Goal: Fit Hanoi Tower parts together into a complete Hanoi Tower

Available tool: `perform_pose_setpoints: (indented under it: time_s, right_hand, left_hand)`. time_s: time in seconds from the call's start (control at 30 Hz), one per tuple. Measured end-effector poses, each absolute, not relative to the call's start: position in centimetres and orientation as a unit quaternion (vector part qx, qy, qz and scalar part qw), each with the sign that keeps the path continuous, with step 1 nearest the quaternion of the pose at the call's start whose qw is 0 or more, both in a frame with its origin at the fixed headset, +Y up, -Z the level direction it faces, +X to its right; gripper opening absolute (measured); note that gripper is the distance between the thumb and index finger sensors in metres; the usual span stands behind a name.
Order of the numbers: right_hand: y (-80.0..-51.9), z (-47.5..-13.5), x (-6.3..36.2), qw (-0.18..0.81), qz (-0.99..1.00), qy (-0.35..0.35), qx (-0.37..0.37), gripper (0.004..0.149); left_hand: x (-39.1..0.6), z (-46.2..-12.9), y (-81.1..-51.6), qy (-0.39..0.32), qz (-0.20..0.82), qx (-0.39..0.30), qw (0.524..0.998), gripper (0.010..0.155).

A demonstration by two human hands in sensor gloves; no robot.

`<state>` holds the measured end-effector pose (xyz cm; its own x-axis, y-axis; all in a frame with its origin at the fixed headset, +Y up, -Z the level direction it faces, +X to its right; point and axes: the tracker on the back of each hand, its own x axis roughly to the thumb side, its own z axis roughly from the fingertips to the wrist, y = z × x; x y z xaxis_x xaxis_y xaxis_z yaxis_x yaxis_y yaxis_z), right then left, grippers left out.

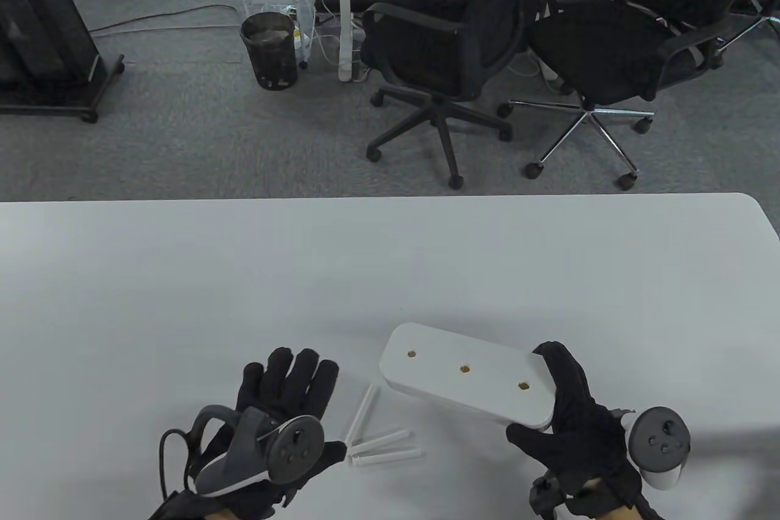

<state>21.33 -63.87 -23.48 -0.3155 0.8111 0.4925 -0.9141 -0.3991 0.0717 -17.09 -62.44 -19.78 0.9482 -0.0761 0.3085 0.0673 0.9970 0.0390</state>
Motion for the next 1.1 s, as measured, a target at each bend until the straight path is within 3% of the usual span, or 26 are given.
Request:
perform_pose_setpoints:
  time_s: [0.2, 0.4, 0.6, 1.1]
  right_hand:
    - [-64.1, -26.2, 19.6, 0.51, 0.825, -0.081, 0.23, 0.112]
    - [-64.7, -28.4, 18.2, 0.5, 0.835, -0.068, 0.22, 0.112]
    - [-66.1, -29.9, 17.7, 0.483, 0.85, -0.058, 0.201, 0.112]
    - [-69.1, -30.8, 17.4, 0.474, 0.859, -0.039, 0.187, 0.112]
  left_hand:
    - [-19.3, -18.8, -65.4, -0.104, -0.048, 0.006, 0.993, 0.097]
    - [-20.5, -19.1, -64.6, -0.089, -0.036, 0.042, 0.995, 0.097]
    - [-20.7, -19.0, -64.5, -0.088, -0.022, 0.033, 0.995, 0.097]
    - [-20.7, -19.0, -64.4, -0.095, -0.008, 0.027, 0.995, 0.097]
